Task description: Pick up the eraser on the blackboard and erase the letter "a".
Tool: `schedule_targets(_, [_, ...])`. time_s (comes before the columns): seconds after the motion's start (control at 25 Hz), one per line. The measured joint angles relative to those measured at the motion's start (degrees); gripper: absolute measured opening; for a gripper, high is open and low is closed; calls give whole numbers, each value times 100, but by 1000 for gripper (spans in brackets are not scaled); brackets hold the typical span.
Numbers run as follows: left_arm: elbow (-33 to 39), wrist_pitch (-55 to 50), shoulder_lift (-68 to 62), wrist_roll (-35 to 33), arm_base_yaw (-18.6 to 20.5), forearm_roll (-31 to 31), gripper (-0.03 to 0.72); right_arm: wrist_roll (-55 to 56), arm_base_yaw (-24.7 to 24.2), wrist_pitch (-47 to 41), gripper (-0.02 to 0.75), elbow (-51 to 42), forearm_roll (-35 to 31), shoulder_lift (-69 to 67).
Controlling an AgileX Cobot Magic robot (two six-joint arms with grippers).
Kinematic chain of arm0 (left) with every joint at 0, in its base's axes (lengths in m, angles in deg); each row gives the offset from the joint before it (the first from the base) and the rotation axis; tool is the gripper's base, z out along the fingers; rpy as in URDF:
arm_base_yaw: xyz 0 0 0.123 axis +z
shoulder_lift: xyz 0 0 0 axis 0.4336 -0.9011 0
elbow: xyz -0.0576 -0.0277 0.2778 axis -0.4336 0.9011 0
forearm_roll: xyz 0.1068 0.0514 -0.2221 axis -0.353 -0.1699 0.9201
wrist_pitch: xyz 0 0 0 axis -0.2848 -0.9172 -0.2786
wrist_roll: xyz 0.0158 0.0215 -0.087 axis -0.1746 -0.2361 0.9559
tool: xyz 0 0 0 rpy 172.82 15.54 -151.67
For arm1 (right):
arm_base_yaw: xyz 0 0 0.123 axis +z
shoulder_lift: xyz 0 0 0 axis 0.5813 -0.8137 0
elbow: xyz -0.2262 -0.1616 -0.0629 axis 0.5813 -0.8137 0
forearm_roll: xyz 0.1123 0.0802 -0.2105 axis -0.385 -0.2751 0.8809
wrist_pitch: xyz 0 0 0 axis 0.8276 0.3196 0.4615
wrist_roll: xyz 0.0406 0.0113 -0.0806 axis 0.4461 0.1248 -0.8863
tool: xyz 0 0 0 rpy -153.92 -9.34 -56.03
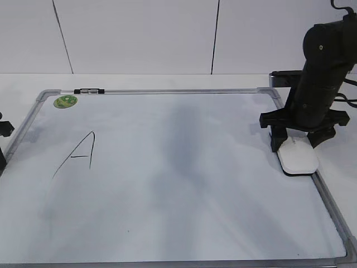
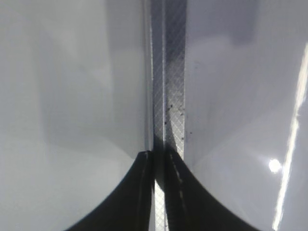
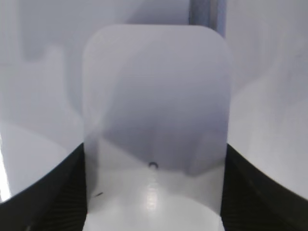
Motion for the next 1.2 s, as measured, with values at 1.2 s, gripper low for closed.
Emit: schedule_targets(1.2, [-131,-140,-9,0,0,-3,155,-309,0,-869,641,1108,-128,586])
